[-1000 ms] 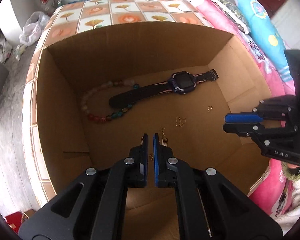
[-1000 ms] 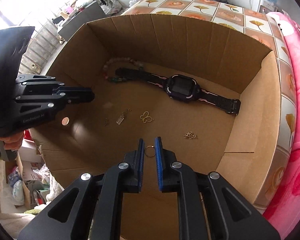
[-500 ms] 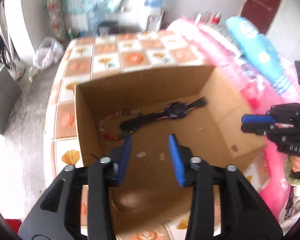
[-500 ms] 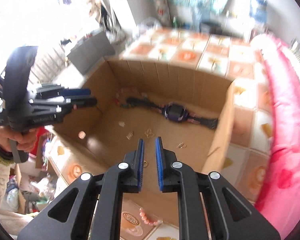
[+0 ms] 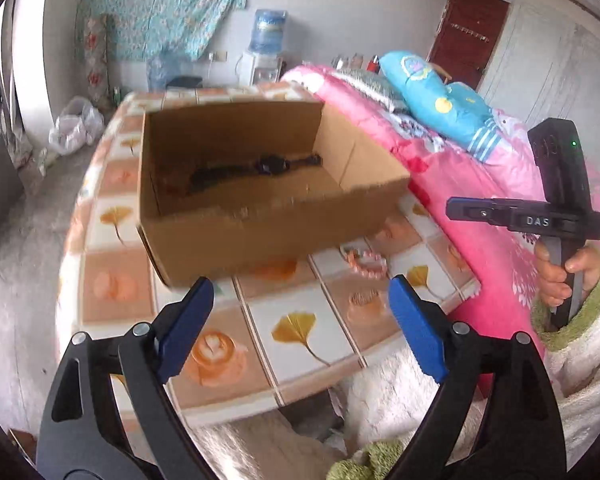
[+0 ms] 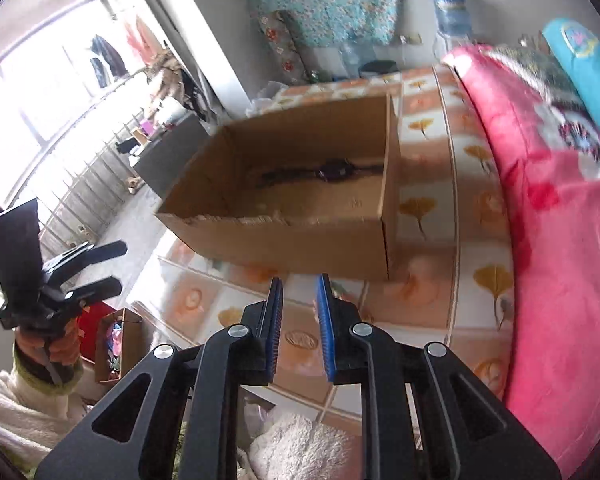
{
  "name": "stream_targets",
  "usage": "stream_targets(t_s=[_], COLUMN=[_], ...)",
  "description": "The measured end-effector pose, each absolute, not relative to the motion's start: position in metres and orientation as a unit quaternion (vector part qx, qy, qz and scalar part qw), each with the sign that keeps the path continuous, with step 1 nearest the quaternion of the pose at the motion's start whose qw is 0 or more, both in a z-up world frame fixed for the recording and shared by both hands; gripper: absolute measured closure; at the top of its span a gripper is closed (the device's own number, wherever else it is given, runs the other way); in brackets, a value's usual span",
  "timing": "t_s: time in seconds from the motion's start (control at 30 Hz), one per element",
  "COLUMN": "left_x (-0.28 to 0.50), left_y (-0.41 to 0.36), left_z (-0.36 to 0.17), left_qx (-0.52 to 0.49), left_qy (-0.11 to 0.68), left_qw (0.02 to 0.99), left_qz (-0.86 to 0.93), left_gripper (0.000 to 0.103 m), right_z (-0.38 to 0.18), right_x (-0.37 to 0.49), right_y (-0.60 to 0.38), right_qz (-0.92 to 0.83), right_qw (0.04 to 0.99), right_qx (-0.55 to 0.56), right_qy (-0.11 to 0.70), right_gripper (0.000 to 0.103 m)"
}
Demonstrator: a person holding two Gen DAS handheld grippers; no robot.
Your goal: Organize jewelry
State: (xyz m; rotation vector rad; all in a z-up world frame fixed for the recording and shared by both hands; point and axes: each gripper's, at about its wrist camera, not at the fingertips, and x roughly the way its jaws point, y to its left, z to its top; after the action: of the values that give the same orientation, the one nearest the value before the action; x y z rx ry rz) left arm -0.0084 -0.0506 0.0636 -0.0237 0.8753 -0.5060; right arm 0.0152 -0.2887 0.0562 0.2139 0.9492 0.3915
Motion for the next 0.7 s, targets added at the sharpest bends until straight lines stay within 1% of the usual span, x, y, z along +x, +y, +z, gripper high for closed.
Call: stream_targets(t_s=[0.1, 0.17, 0.3, 0.37, 0.6, 0.63, 0.7], left_x=[-0.018, -0.019, -0.013, -0.012, -0.004, -0.003, -0.002], left_y=[-0.06, -0.063, -0.06, -0.056, -0.056, -0.055, -0.052], left_z=[0.019, -0.001, -0.023, -0.028, -0.03, -0.031, -0.033], left_qx=[-0.007, 0.009, 0.023, 0.024, 0.033, 0.034, 0.03], left_qy=[0.461, 0.474, 0.488, 0.494, 0.486, 0.486, 0.489], left_qw=[0.864, 0.865, 0.865, 0.863, 0.87, 0.87, 0.869], left_qz=[-0.201, -0.163, -0.112, -0.1, -0.079, -0.077, -0.076], left_gripper=[0.018, 0.018, 0.018, 0.018, 0.018, 0.018, 0.018], right_z=[0.011, -0.011, -0.035, -0.046, -0.047, -0.047, -0.046], right_x=[0.02, 0.03, 0.048, 0.057, 0.066, 0.066, 0.064], right_y=[-0.277, -0.269, -0.252, -0.246, -0.234, -0.231, -0.225], right_qz=[0.143, 0.133, 0.101, 0.1, 0.1, 0.1, 0.1], right_qw=[0.862, 0.855, 0.859, 0.853, 0.852, 0.852, 0.85], right_qx=[0.07, 0.059, -0.014, -0.034, -0.09, -0.099, -0.114], right_qy=[0.482, 0.497, 0.502, 0.51, 0.506, 0.505, 0.504], right_gripper=[0.085, 0.085, 0.085, 0.085, 0.086, 0.087, 0.091])
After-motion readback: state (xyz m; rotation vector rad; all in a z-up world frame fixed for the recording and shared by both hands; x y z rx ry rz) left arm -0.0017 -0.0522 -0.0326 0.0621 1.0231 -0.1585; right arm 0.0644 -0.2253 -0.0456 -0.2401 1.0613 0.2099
